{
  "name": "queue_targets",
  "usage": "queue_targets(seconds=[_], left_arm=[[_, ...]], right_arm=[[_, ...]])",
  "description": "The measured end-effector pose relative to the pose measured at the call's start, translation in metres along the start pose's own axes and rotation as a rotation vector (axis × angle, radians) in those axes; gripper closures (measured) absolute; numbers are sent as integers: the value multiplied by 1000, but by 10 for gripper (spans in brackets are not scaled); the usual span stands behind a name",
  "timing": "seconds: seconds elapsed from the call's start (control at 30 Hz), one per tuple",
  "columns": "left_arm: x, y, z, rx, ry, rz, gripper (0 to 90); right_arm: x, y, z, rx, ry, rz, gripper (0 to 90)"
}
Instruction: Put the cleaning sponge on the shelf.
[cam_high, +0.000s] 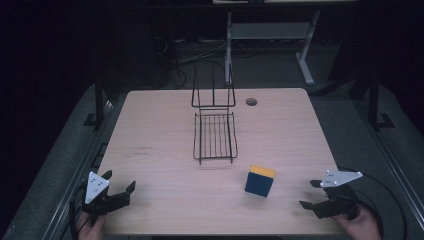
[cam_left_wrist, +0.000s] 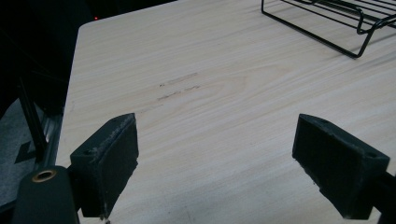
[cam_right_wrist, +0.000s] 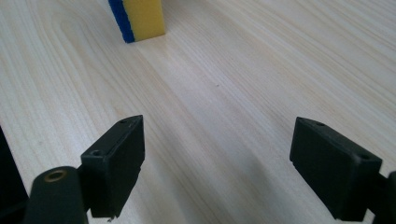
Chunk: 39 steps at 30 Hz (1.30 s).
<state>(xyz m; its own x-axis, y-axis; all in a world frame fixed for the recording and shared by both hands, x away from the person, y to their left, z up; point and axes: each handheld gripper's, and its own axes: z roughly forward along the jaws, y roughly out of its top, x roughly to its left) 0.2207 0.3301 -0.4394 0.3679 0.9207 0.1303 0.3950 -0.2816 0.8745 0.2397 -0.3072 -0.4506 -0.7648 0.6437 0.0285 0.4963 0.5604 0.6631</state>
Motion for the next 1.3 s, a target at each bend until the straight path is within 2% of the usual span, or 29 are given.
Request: queue_targets(seconds=[0.23,0.53,1.3], left_arm=[[-1,1,1,1,-1,3,139],[-4,1,-1,-5,-5,10,139],[-4,1,0,-2,-4,7,139]], right_arm=[[4,3,2,1,23,-17,176],[12,11,2,-9,28,-46,175],[29,47,19,-14,132,-121,170]])
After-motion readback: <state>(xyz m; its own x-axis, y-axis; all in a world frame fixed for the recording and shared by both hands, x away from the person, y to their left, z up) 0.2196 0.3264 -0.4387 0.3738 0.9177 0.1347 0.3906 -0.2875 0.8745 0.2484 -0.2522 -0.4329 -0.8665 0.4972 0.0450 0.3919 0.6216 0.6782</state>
